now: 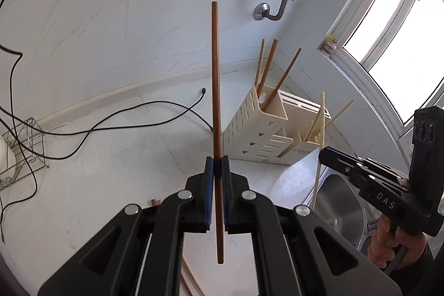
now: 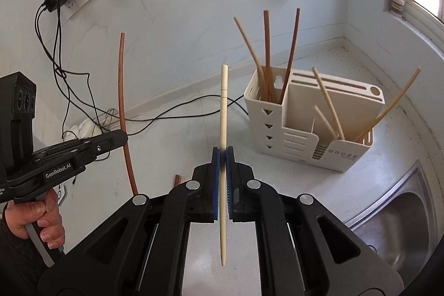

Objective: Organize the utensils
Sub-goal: 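Carry the brown chopstick with the left gripper while the right carries the pale one over the holder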

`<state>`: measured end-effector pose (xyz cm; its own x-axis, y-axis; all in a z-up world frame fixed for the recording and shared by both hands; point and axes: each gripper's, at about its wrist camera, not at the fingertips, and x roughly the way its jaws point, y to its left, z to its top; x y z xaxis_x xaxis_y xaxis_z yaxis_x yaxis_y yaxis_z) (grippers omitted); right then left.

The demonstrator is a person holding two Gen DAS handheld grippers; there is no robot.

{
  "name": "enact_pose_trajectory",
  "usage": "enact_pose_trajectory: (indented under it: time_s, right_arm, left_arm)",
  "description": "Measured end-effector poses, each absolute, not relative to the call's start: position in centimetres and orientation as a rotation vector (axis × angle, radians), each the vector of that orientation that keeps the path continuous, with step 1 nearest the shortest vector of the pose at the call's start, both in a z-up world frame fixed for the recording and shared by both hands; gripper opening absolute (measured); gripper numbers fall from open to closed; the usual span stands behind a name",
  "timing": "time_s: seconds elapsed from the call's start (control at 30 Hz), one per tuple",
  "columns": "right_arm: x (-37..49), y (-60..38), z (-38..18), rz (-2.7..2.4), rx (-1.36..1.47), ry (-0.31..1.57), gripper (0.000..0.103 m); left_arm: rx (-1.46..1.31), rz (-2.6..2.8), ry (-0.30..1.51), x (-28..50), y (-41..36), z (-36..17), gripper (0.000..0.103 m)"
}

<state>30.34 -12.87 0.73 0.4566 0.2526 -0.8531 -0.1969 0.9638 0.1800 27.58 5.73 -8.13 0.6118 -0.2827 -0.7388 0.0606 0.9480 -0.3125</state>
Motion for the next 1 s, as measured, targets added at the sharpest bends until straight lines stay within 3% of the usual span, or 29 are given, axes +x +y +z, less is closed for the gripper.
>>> enact_pose_trajectory:
  time_s: [0.47, 1.0]
  right_arm:
    - [35.0, -20.4, 6.6, 0.096, 0.086, 0.826, 0.004]
    - [38.0, -26.2, 3.8, -0.048, 0.125, 0.686, 0.004]
  left_arm:
    - [-0.191, -0.289, 0.609, 32.8, 0.7, -2.4, 0.005]
    - [-0.176, -0.353, 0.488, 39.8, -2.9, -3.7, 0.005]
